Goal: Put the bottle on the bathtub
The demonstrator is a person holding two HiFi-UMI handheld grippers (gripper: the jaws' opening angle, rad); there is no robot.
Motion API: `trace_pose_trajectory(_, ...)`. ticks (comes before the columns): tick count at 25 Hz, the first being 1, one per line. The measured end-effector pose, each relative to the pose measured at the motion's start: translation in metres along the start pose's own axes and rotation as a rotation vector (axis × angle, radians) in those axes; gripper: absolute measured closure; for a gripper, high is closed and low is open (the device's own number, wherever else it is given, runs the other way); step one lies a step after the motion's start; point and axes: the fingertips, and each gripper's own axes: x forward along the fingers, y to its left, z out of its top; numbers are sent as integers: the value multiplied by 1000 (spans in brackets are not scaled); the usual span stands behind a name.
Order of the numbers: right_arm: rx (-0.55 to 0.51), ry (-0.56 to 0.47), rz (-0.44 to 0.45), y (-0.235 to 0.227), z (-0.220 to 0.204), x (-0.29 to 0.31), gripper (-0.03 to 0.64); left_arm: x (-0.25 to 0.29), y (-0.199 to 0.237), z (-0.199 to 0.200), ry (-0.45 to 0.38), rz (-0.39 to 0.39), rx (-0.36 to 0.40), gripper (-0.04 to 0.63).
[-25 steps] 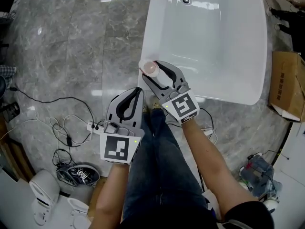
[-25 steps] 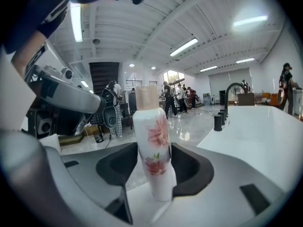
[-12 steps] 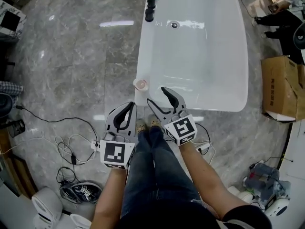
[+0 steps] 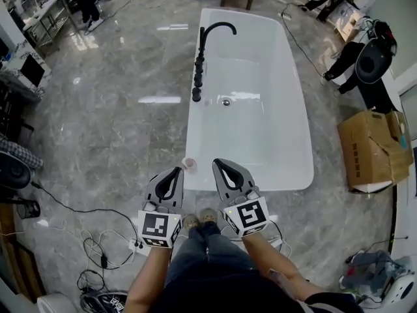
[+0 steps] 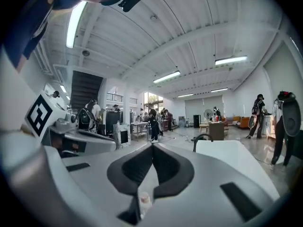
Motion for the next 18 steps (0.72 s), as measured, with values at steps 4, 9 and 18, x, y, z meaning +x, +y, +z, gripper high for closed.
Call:
trace_pose_trajectory(4,17,-52,-27,4,55,-21,591,-29,1,44,-70,36,-27,566)
trace_pose_trajectory(9,-19,-127,-30,11,114,-42,591,-60,11,111,-158,104,-18,566)
trace_pose_trajectory(18,-99,-245,-51,17,197,-57,591,-101,11,198,-261,211,79,566)
